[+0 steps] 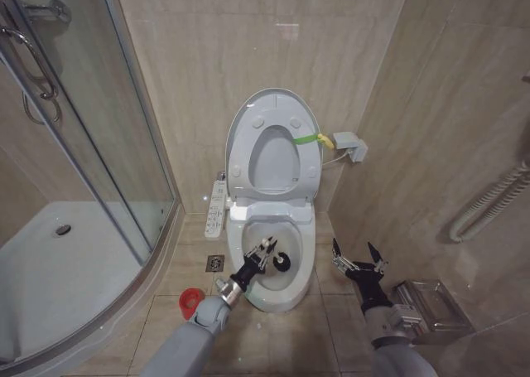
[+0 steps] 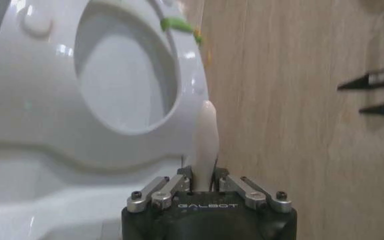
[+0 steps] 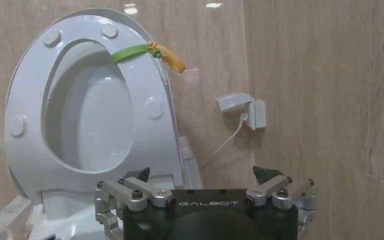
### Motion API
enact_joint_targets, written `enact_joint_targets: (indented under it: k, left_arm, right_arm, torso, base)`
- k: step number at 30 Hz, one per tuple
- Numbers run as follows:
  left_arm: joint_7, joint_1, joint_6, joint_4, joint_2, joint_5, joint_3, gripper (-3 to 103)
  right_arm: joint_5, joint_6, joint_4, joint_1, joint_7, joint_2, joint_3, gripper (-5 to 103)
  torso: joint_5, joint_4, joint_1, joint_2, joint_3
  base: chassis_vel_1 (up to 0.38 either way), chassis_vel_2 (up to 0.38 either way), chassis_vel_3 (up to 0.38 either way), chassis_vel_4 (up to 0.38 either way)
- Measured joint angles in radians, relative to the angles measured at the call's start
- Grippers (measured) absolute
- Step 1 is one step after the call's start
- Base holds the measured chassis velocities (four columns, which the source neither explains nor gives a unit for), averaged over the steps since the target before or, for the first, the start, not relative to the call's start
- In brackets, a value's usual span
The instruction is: Open the toilet lid, clean the toilet bowl with a toilet brush, close the toilet lid, and flush.
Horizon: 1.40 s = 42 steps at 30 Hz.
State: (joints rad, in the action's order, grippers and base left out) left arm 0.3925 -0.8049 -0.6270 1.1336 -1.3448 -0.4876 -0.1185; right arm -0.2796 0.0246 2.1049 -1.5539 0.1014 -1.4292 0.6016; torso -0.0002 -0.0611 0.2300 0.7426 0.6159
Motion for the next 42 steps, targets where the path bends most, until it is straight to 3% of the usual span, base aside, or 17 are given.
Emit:
enact_joint_targets:
  k: [6,10,15,24,33,42]
  left_arm:
    - [-0.044,-0.031,0.016,0.088,0.016,0.043,0.012,19]
    - [-0.058,-0.068,0.017,0.161,0.041,0.118,0.050,19]
    - [-0.086,-0.110,0.021,0.232,0.069,0.132,0.083,19]
    - [-0.150,-0.273,0.034,0.513,0.127,0.134,0.210,19]
    - [-0.186,-0.433,0.041,0.705,0.122,0.162,0.255,19]
    - [-0.218,-0.541,0.037,0.809,0.117,0.211,0.300,19]
  right_arm:
    - [0.000,0.000,0.000,0.000,0.000,0.000,0.000,100]
    - [0.000,0.000,0.000,0.000,0.000,0.000,0.000,100]
    - [0.000,0.000,0.000,0.000,0.000,0.000,0.000,100]
    - [0.000,0.000,0.000,0.000,0.000,0.000,0.000,100]
    - [0.000,0.000,0.000,0.000,0.000,0.000,0.000,100]
    - [0.000,0.000,0.000,0.000,0.000,0.000,0.000,100]
  torso:
    - [0.0002,0.0001,0.000,0.000,0.000]
    - [0.0001,0.0001,0.000,0.000,0.000]
    - [0.0002,0.0003,0.000,0.000,0.000]
    - [0.0001,0.0004,0.000,0.000,0.000]
    - [0.0001,0.0004,0.000,0.000,0.000]
    - [0.0002,0.0003,0.000,0.000,0.000]
  base:
    - [0.000,0.000,0.000,0.000]
    - [0.000,0.000,0.000,0.000]
    - [0.000,0.000,0.000,0.000]
    - [0.000,0.000,0.000,0.000]
    - [0.000,0.000,0.000,0.000]
    - [0.000,0.000,0.000,0.000]
